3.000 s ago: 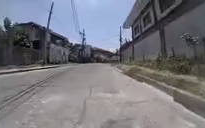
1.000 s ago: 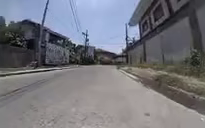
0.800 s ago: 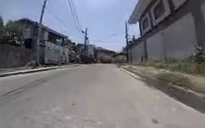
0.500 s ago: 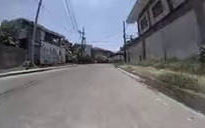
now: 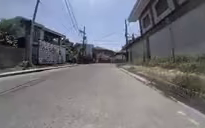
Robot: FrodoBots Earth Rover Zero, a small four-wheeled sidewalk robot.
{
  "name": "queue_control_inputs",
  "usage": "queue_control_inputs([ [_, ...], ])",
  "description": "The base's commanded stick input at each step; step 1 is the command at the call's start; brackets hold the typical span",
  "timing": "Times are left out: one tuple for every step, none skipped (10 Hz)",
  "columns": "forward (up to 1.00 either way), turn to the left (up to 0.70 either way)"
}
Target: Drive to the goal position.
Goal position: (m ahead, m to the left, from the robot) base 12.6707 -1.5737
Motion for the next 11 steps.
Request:
queue_control_inputs([
  [1.00,0.02],
  [1.00,0.02],
  [1.00,0.02],
  [1.00,0.02],
  [1.00,0.02],
  [1.00,-0.17],
  [1.00,-0.35],
  [1.00,-0.23],
  [1.00,0.02],
  [1.00,0.02],
  [1.00,0.02],
])
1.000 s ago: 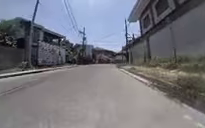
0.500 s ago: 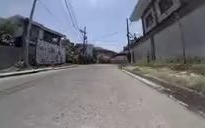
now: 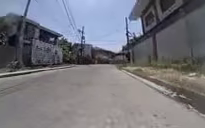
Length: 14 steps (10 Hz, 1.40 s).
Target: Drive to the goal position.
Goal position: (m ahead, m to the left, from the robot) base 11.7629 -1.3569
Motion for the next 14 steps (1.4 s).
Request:
queue_control_inputs([
  [1.00,0.02],
  [1.00,0.02],
  [1.00,0.02],
  [1.00,0.02],
  [1.00,0.02],
  [1.00,0.02],
  [1.00,0.02],
  [1.00,0.02],
  [1.00,0.02],
  [1.00,0.02],
  [1.00,0.02],
  [1.00,-0.27],
  [1.00,-0.38],
  [1.00,-0.38],
])
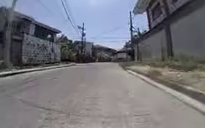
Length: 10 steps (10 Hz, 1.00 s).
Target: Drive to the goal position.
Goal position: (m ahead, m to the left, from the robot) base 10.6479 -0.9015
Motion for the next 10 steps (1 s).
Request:
queue_control_inputs([
  [1.00,-0.38],
  [1.00,-0.02],
  [1.00,0.02],
  [1.00,0.02],
  [1.00,0.02],
  [1.00,0.02],
  [1.00,0.02],
  [1.00,0.02],
  [1.00,0.02],
  [1.00,0.02],
])
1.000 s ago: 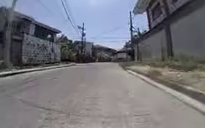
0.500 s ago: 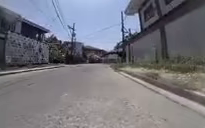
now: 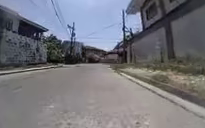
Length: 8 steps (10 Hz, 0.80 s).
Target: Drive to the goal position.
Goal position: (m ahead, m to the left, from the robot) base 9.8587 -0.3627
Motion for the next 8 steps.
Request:
queue_control_inputs([
  [1.00,0.02],
  [1.00,0.02],
  [1.00,0.02],
  [1.00,0.02],
  [1.00,0.02],
  [1.00,0.02],
  [1.00,0.02],
  [1.00,0.02],
])
